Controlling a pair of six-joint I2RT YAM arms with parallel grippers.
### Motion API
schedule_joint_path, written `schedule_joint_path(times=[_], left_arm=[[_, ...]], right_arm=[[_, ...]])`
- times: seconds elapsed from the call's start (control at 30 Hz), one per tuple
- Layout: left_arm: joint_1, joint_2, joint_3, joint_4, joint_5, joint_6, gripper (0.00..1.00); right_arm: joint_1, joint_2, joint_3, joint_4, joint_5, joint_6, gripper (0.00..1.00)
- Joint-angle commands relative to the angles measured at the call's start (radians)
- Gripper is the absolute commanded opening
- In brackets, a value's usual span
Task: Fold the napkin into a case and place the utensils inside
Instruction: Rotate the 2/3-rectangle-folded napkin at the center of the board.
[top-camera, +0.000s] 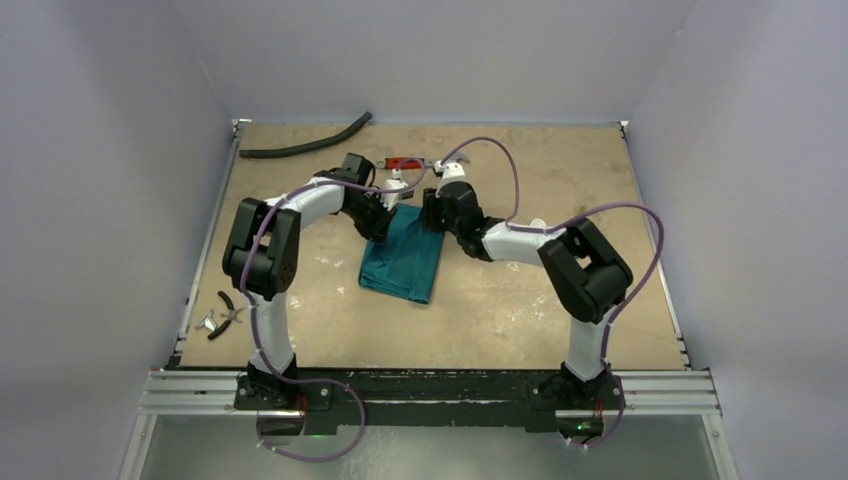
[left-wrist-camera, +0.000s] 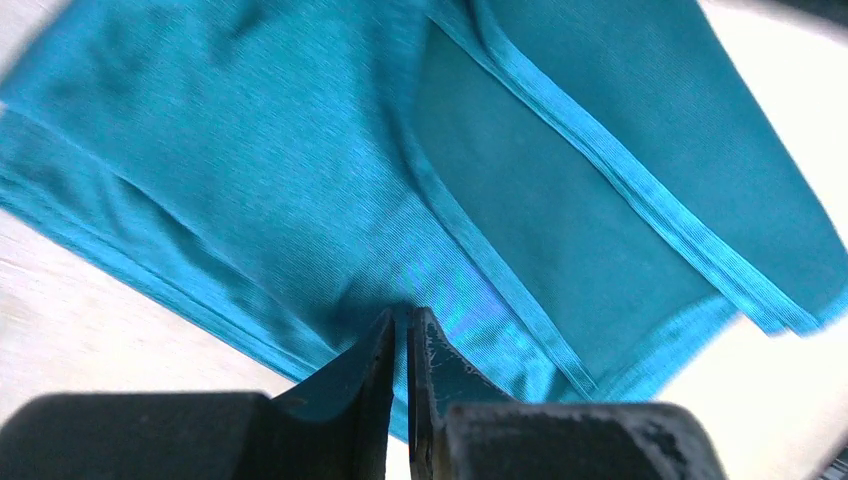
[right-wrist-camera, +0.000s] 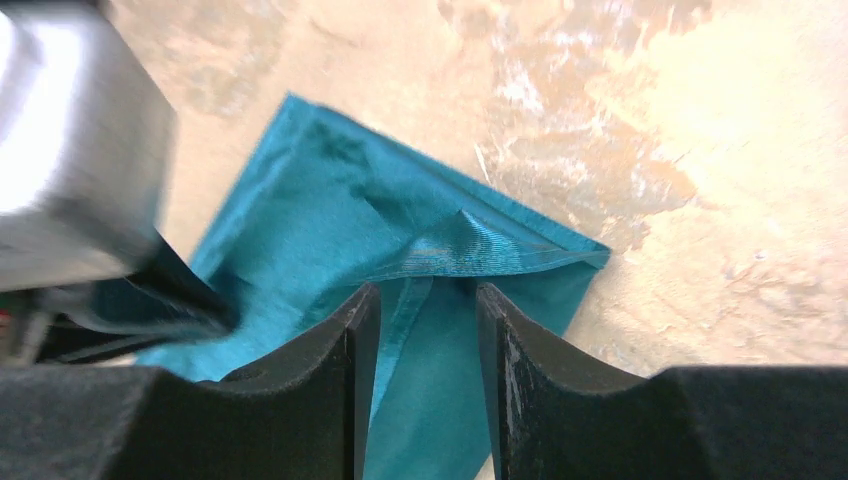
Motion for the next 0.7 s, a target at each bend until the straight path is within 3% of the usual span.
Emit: schedule_joint_path(times=[0.0, 0.27, 0.67], left_arm=[[0.030, -0.104, -0.036, -0.046, 0.116, -0.138, 0.11], [0.073, -0.147, 0.013, 0.085, 0.095, -0.306, 0.20], [0.074, 0.046, 0.095, 0.223, 0.077, -0.301, 0.20]], right_arm=[[-0.006, -0.147, -0.019, -0.078, -0.032, 0.002, 0.44], [0.031, -0.195, -0.063, -0.168, 0.095, 0.049, 0.44], [0.092, -0.031, 0.035, -0.206, 0.135, 0.096, 0.42]])
